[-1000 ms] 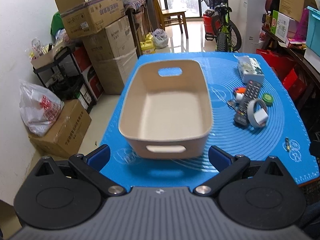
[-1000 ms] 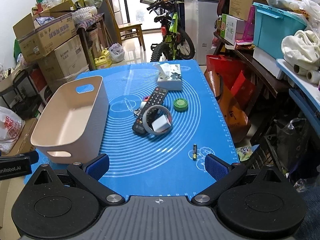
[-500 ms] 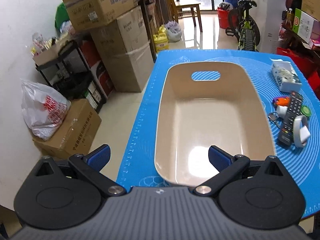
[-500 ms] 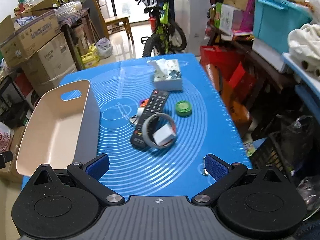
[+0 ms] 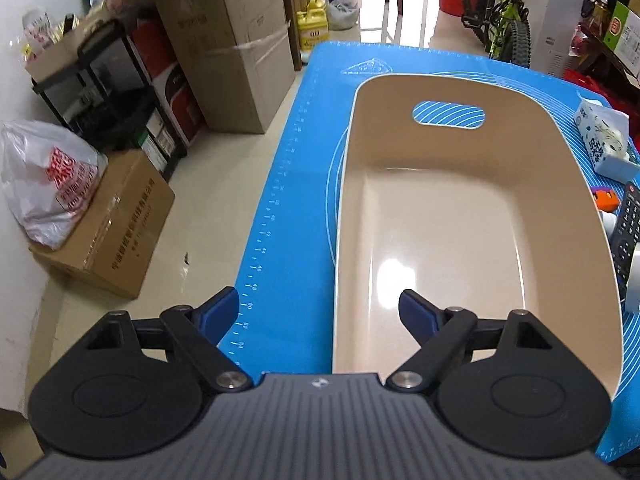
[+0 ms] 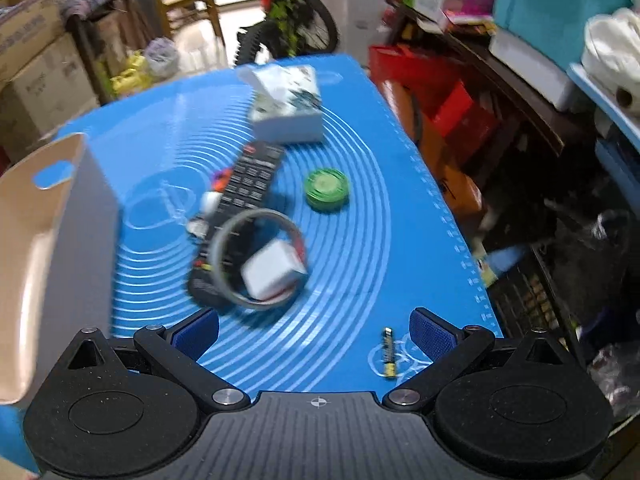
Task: Organize rigid objects
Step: 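Move the right gripper to the AA battery and close on it while the left gripper grips the basket rim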
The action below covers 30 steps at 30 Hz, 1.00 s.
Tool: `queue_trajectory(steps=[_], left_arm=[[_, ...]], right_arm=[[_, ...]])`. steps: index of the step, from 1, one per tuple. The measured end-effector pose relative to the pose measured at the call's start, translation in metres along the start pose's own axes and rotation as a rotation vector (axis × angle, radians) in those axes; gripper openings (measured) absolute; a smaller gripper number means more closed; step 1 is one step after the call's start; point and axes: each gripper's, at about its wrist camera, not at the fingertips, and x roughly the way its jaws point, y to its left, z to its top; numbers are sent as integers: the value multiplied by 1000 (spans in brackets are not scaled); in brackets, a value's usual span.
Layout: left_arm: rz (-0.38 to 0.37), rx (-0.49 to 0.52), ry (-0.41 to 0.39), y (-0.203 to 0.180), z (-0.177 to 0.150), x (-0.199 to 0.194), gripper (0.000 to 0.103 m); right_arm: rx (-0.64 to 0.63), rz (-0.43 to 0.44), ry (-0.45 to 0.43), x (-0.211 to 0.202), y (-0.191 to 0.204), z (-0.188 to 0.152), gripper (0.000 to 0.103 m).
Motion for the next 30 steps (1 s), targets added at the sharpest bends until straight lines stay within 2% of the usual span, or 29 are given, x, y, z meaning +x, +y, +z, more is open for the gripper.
queue_trajectory(steps=[2,4,8,10,11,12,16,20,23,28,30], left_arm=[[-3,-3,10,-1,2,3,85],[-6,-7,22,0,2,6,75],[3,5,60,-3,3,16,63],[3,12,75,-4,3,22,43],[-1,11,83,-4,2,24,37],[-6,9,91,-4,2,25,24],[-32,1,105,-3,2,28,9],[-39,0,112,-3,3,28,9],[-52,-7,115,-2,5,29,8],[-47,5,120,-5,6,30,8],[-47,4,122,-5,6,30,8]], right_arm=[[26,-20,21,13,-9,-2,101],[37,-38,43,25,-14,-5,101],[67,-71,98,47,-23,-13,101],[97,-77,121,55,-28,-16,101],[107,-78,131,59,-30,-17,101],[110,-81,135,62,-32,-18,101],[93,-129,135,69,-45,-22,98],[114,-103,156,76,-64,-23,92],[127,-88,170,81,-73,-26,82],[71,-96,169,83,-65,-28,76],[43,-95,161,81,-61,-28,67]])
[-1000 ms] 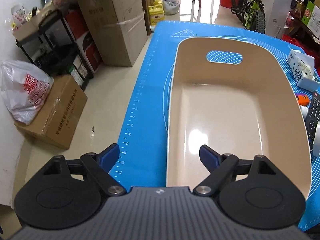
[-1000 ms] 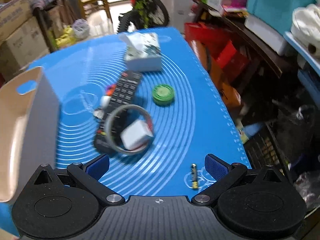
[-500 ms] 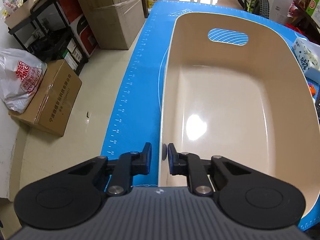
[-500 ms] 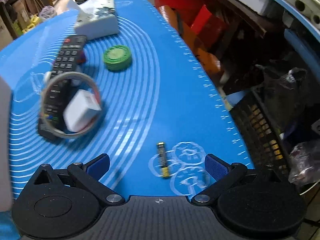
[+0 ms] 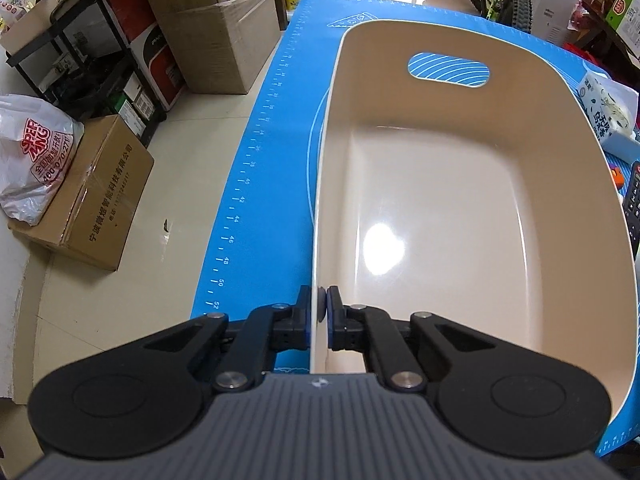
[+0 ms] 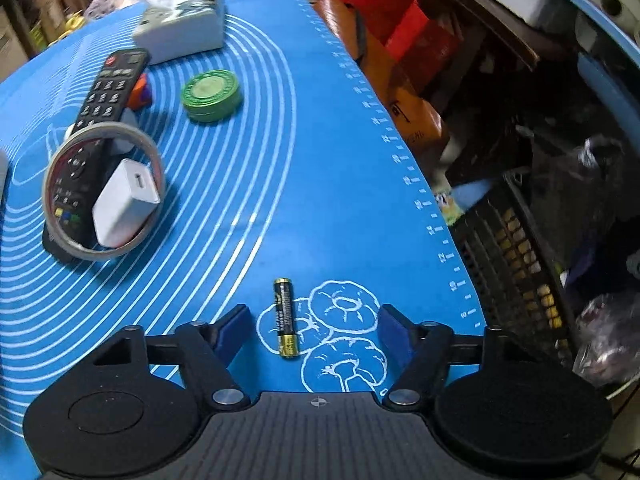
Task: Organize rigid objects
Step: 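Move the right gripper to the AA battery and close on it while the left gripper grips the basket rim, then lift the battery with the right gripper and drop it into the beige basket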
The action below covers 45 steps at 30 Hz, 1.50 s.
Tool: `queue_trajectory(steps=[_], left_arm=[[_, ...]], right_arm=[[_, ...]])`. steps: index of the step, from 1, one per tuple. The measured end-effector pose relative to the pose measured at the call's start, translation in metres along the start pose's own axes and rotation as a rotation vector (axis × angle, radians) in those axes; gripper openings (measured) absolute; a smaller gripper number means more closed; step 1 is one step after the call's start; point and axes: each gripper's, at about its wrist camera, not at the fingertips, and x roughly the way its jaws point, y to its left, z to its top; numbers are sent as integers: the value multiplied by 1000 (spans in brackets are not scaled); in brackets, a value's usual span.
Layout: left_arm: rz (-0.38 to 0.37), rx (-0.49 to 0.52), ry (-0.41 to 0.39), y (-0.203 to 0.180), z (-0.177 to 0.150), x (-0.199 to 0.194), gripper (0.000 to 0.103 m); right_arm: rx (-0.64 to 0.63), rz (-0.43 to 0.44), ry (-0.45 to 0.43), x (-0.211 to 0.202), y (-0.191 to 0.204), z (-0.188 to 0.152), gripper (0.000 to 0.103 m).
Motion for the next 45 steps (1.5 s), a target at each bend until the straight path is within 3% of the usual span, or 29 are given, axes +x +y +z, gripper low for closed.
queue_trajectory(steps=[3,11,15,24,30,37,45], left_arm=[[0,1,-1,0,0,0,8],[-5,8,-1,1,-1,1,8],[-11,7,1,1,-1,2,8],[-20,0,1,2,-1,2,7],[-22,-3,0,3,-1,3,7],[-24,-4,1,3,-1,3,7],[-25,-5,1,3,-1,3,7]], right_arm=[[0,35,4,-2,2,1,54],[-4,48,-6,-6,5,0,34],[-8,44,-7,-6,8,-2,18],[21,45,-2,-8,7,-2,18],[38,58,-44,-23,9,2,18],[48,107,-144,-59,16,15,18],[-14,231,-290,-112,46,38,18]])
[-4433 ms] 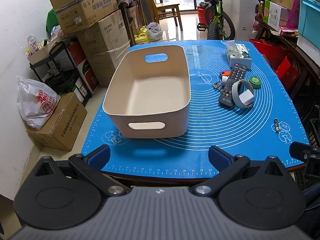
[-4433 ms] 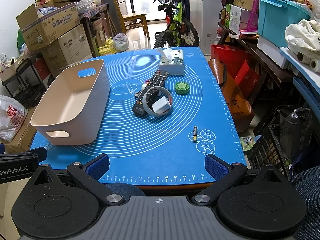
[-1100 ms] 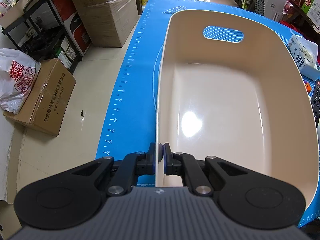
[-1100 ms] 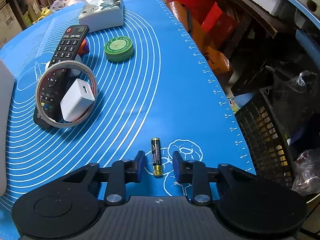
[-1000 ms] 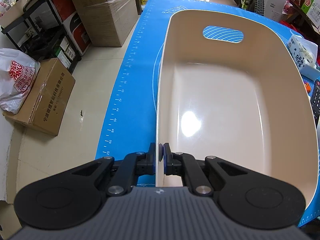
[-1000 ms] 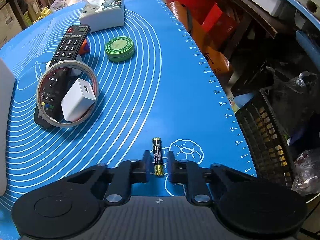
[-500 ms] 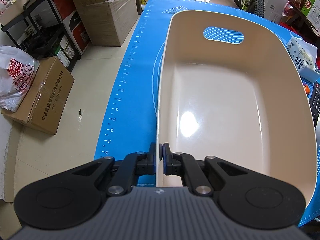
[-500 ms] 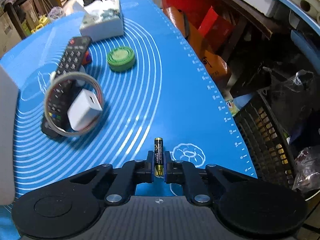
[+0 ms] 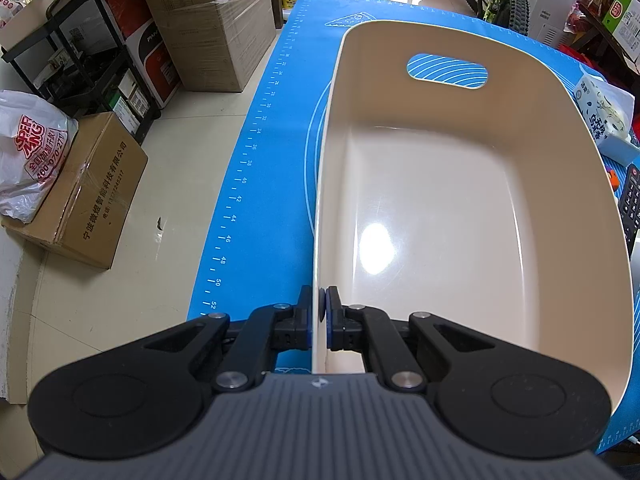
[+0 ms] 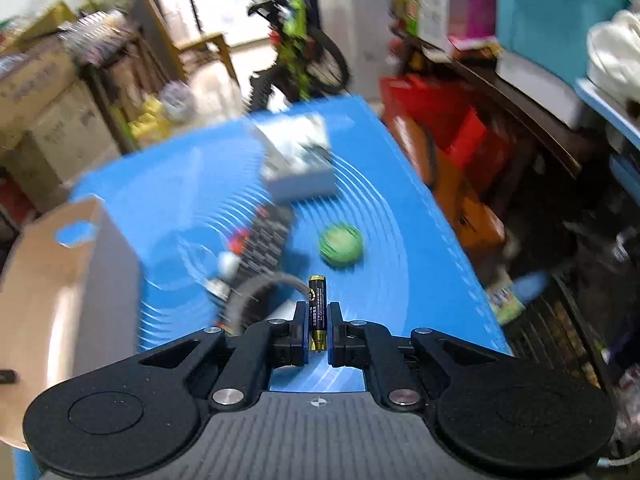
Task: Organize rigid objects
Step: 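Lift the battery with the right gripper and drop it into the beige basket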
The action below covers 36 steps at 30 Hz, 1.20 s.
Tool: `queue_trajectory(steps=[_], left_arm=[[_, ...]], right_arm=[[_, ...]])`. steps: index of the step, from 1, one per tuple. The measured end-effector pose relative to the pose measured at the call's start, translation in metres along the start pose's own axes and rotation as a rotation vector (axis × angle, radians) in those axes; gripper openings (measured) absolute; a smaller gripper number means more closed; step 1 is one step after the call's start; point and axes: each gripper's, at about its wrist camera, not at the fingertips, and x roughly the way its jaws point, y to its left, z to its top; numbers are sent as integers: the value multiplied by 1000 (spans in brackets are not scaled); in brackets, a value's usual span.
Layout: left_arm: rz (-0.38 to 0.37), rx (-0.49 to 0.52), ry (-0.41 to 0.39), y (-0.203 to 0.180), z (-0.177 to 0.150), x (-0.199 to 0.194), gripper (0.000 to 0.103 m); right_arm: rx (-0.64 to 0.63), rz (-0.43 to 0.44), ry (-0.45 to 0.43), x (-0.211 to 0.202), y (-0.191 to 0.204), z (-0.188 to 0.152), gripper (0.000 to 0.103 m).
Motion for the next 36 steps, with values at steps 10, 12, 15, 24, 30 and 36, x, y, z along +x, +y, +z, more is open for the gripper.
queue_trajectory(steps=[10,12,15,24,30,36], left_arm=[[-9,-5,2,2,-1,0,7],[-9,-5,2,2,-1,0,7],[-11,-7,2,2,-1,0,7],[-9,-5,7,3,0,1,7],[-5,-7,9,2,0,1,7],[-8,-10,10,3,0,1,7]], right_arm=[[-75,253,-73,-21,70,37,18],[-111,288,-68,-19,90,40,18],[-167,321,-50,-12,120,40,18],[-330,368,37,11,203,13,18],[-406,347,135,41,237,-5,18],[-500,306,246,70,259,-30,18]])
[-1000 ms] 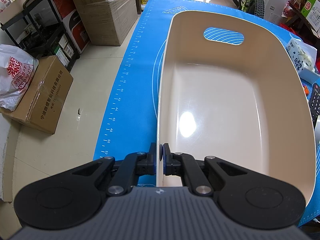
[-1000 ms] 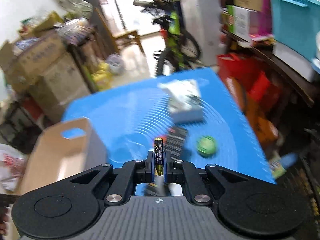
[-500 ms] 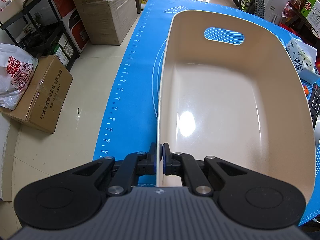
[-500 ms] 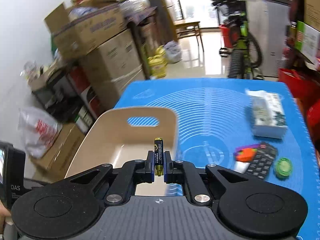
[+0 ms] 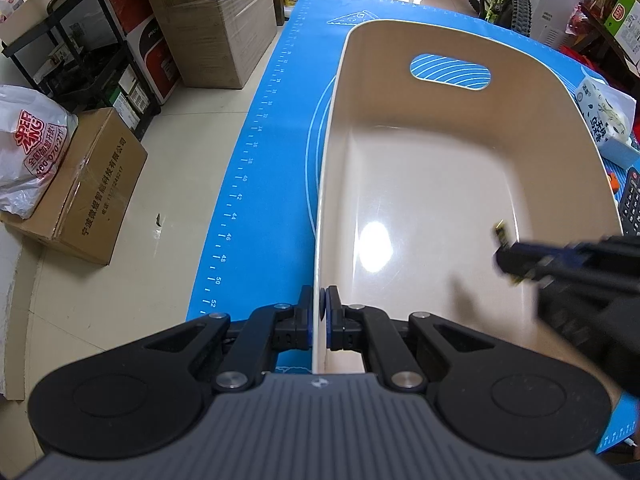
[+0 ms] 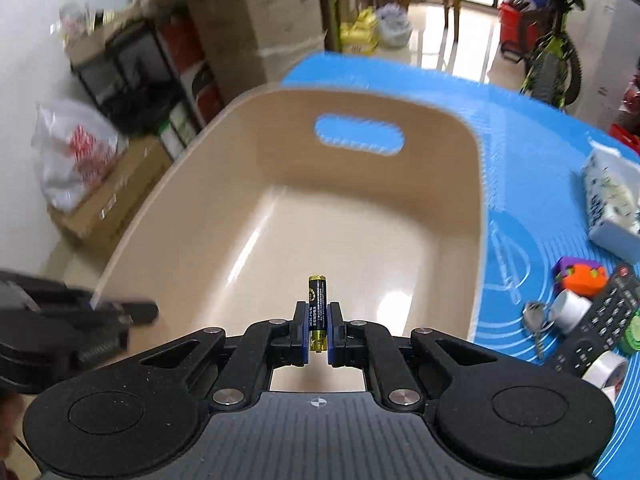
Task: Organize rigid objects
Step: 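Lift the battery with the right gripper and drop it into the beige basket, then move the right gripper to the white tape roll and grasp its edge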
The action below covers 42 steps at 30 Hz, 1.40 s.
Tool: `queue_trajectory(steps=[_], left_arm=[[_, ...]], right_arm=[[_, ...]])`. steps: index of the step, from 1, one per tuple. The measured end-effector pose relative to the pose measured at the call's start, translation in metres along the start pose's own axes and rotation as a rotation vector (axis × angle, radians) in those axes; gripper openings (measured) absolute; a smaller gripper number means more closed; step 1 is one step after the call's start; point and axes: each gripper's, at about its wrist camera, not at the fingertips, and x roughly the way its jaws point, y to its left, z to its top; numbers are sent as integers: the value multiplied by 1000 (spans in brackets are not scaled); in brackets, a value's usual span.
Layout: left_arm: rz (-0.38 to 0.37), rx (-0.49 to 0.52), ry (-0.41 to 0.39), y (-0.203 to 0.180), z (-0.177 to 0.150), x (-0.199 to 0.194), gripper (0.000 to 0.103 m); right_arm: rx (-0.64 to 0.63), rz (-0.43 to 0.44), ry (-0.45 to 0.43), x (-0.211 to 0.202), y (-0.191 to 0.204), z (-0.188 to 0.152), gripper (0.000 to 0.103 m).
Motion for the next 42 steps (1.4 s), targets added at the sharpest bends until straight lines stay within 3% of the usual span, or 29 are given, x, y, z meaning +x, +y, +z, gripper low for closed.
queue_trajectory(steps=[7,14,18,21,28,33,42], left_arm=[[2,2,3,-1,1,-1,7],[-1,0,1,-1,1,-1,7],[-2,-1,1,-1,1,-1,7],[-2,-1,2,-1,1,-1,7],[-5,1,2,0,2,-1,7],[-6,2,3,0,2,-1,7],[-4,2,1,1,2,0,7]], right_arm=[[-32,-30,164,34,11,-9,18],[-87,-65,218,39,22,-16,19],[-70,-42,177,27,18,-18,43],[-78,-18,139,14,16,-22,53],[-39,51,33,-34,2,-12,66],[-31,41,-49,-66,-21,-8,75],[91,-8,-129,-92,-78,-4,76]])
